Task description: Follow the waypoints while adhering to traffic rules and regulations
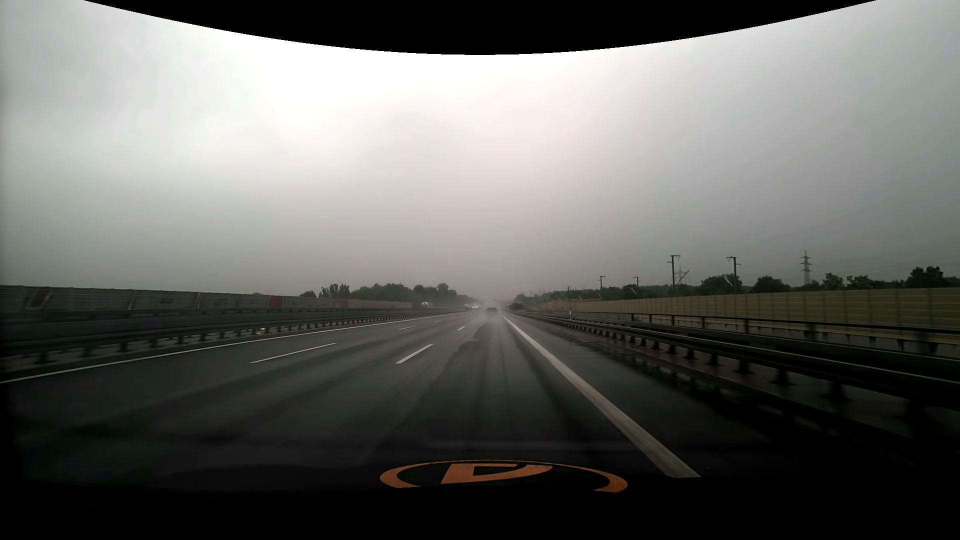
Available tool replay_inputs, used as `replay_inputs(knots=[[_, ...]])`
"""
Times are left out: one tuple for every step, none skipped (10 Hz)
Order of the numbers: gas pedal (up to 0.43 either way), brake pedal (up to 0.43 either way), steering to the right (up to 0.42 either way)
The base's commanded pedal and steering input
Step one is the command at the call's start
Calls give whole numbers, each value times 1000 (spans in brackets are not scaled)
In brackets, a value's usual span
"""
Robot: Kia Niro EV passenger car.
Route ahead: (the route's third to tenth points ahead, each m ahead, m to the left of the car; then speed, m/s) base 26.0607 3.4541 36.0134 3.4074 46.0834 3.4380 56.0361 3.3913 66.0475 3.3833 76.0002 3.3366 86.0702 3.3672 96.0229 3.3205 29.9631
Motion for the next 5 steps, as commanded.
replay_inputs(knots=[[228,0,-3],[220,0,-3],[220,0,-3],[220,0,-3],[220,0,-2]])
